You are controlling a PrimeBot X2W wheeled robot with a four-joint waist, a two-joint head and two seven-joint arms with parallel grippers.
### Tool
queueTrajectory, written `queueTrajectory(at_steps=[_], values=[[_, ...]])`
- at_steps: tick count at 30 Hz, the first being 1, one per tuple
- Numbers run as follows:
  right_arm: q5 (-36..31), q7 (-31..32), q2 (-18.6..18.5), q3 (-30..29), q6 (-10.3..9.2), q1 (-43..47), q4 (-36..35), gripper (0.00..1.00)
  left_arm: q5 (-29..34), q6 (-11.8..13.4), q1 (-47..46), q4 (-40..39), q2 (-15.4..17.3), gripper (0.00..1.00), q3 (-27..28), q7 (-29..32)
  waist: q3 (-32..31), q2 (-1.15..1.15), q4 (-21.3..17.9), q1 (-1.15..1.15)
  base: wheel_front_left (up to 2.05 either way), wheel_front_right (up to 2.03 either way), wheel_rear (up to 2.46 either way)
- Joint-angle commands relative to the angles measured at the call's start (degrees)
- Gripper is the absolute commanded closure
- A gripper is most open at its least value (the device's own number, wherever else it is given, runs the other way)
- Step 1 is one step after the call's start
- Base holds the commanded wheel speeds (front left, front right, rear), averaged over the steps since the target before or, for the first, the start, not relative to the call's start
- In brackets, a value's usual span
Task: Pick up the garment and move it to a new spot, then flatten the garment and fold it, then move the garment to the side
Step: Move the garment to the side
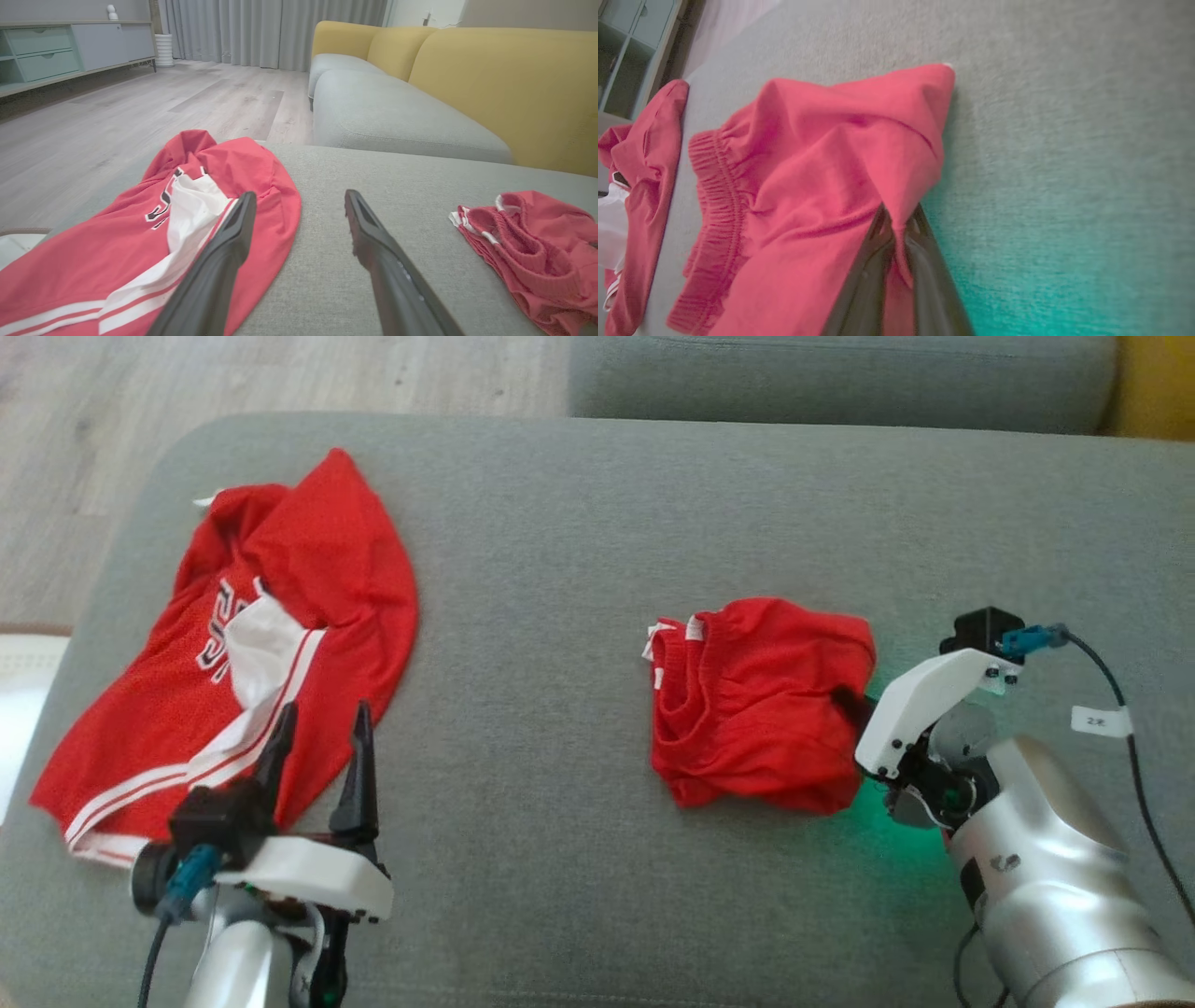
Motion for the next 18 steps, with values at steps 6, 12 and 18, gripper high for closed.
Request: queueTrajectory(at_steps=[6, 12, 18], values=[[0.91, -2.21, -3.30, 3.18, -0.04, -4.25, -3.29, 1.00, -0.61, -1.13, -4.85, -2.22, 0.00, 0.00, -2.14, -0.70, -0.79, 0.00, -5.27, 0.00, 0.00, 0.00, 0.00], [2.07, -2.73, -5.94, 5.00, -0.04, -5.48, -4.18, 1.00, -1.44, -1.33, -6.73, -1.79, -0.05, 0.00, -5.29, -0.70, -0.68, 0.00, -12.69, 0.00, 0.00, 0.00, 0.00], [3.82, -3.31, -6.90, 6.73, -0.04, -5.71, -5.68, 1.00, -1.89, -1.37, -8.14, -1.13, -0.07, 0.00, -7.66, -0.70, 0.31, 0.00, -20.64, 0.00, 0.00, 0.00, 0.00]])
